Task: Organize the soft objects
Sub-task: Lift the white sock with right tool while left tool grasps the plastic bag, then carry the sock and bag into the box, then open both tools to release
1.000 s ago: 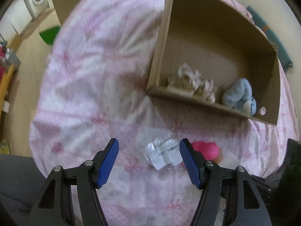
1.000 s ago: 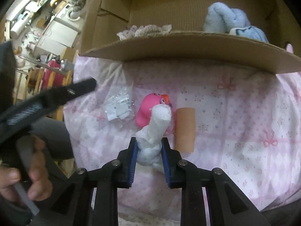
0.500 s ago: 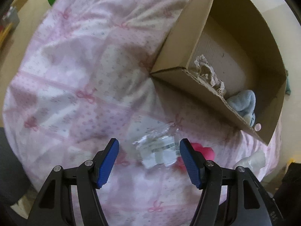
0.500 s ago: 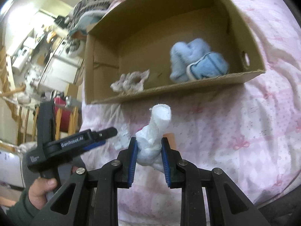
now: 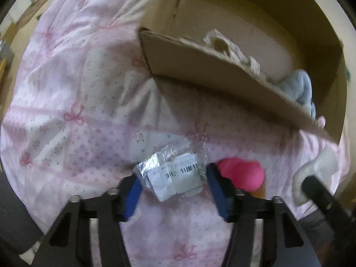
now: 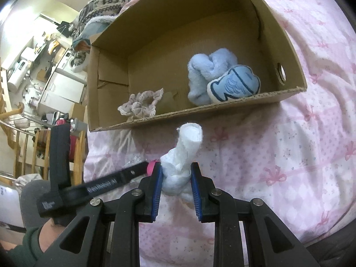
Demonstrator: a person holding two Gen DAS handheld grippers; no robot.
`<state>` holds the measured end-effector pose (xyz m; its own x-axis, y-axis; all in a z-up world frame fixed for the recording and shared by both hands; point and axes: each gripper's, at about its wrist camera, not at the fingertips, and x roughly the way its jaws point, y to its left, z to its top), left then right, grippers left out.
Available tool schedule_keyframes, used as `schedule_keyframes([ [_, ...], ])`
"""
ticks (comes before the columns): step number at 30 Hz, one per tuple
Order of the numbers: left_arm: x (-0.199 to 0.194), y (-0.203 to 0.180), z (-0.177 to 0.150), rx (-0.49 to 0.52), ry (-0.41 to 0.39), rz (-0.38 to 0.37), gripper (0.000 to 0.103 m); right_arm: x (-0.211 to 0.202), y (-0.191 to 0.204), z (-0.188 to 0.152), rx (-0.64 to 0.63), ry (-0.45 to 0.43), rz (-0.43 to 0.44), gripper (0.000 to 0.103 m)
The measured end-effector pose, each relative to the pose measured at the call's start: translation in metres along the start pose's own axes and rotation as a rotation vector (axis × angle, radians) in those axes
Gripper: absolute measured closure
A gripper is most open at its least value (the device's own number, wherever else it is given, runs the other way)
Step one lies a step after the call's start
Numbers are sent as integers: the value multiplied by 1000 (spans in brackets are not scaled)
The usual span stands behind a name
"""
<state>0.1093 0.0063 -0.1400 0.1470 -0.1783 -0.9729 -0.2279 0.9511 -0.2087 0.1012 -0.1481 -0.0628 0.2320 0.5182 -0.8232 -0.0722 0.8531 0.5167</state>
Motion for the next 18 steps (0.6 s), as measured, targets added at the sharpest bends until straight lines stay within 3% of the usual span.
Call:
schedule_keyframes([
  [1, 0, -2, -1, 13, 3, -5, 74, 0, 1, 0, -4, -2, -2, 76],
  [4, -1, -2, -2, 36, 3, 2, 81, 0, 1, -1, -9, 0, -8, 76],
  [7, -7, 0, -4, 27, -14, -11, 81, -2, 0, -3, -9, -1, -12, 76],
  [10, -36, 3, -10, 51, -87, -32, 81, -5, -1, -3, -6, -8, -12, 76],
  [13, -57, -1, -15, 86, -164, -13, 81, -5, 0, -5, -15, -7, -15, 76],
  [18, -64, 5, -15, 103, -189, 41, 81, -4, 6, -6, -40, -5, -25, 76],
])
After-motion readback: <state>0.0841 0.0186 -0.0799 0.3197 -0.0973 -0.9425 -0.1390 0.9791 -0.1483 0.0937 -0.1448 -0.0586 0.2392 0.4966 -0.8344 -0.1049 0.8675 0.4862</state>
